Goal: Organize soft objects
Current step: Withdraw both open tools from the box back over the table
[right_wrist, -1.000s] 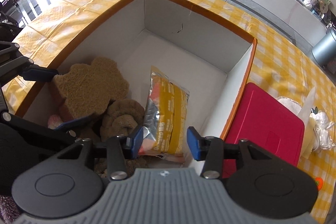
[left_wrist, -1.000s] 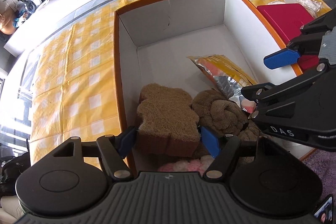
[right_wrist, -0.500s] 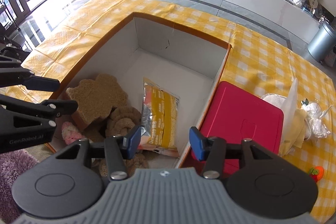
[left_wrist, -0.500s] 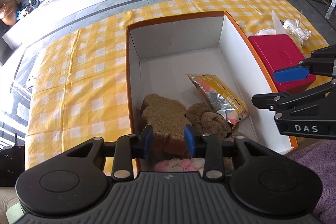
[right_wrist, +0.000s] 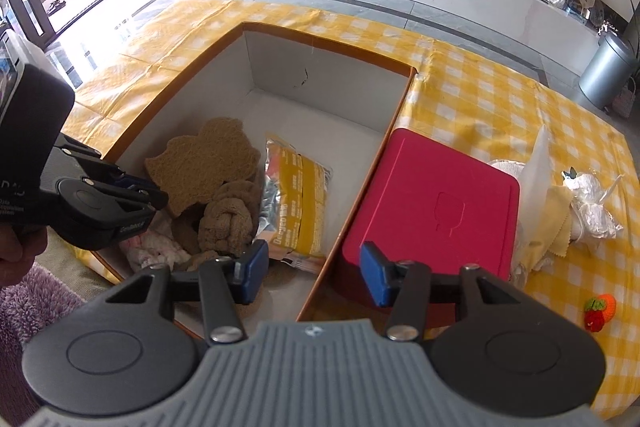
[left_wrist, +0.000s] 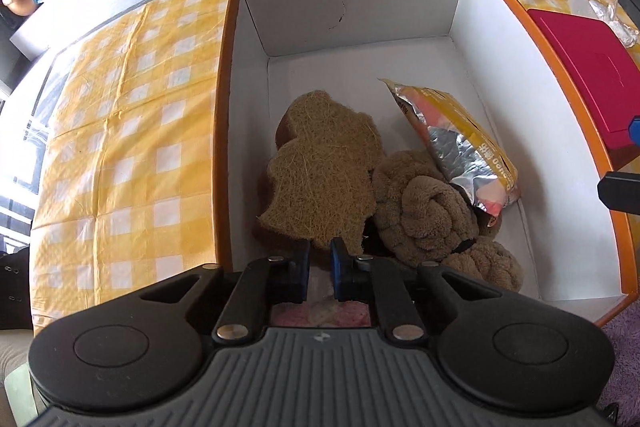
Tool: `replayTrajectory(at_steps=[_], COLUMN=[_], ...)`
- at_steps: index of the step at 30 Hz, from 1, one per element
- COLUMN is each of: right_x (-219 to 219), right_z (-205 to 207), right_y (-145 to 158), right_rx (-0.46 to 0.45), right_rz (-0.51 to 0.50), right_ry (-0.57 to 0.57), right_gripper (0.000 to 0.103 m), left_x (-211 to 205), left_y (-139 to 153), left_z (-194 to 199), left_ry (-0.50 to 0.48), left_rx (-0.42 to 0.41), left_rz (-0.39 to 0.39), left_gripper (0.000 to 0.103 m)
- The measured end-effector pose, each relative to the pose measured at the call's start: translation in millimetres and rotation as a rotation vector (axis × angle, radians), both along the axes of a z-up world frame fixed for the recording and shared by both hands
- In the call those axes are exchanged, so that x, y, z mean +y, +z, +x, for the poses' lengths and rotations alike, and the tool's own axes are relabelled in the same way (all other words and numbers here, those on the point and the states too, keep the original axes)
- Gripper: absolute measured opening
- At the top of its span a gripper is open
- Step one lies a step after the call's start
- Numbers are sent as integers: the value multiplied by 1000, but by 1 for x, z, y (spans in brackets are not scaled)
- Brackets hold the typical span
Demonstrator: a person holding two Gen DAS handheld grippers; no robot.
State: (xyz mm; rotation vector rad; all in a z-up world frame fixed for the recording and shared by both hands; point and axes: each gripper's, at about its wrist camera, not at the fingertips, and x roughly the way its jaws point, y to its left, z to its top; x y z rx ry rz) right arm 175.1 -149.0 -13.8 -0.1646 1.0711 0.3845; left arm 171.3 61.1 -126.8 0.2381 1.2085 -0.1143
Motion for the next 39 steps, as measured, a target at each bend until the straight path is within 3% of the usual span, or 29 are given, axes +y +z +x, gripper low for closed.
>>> replayTrajectory(at_steps=[8,13,18,24,31,35,39], right_x=[-8,-32,-72,-137,-212,-241,-261], right_z=[-7,-17,-34,-63,-84,-88,-83], right_y=[5,16,25,26,-2,-16,-30], right_rx=[-14,-53,-102,-186,-140,-118,-87], right_rz=[21,54,99,84,38,31,54], right_ry=[-12,-65,-136,-280,-438,-493,-537], right_gripper=[51,51,51,49,49,49,51], left_x=[-8,-24,-52,-91,-160,-197,-223], left_y=[42,83,106,106,93,80,74], left_z=[-23,-43,-62,-76,-84,-75,-51], left_ry=[-49,-93,-149,-204,-365,-406,-436], left_rx=[-118,-231,-319,-339,-332,-306,-301], left_rz=[-7,-77,-136,-254,-318,-329,-307], left_gripper=[23,27,27,26,24,24,38])
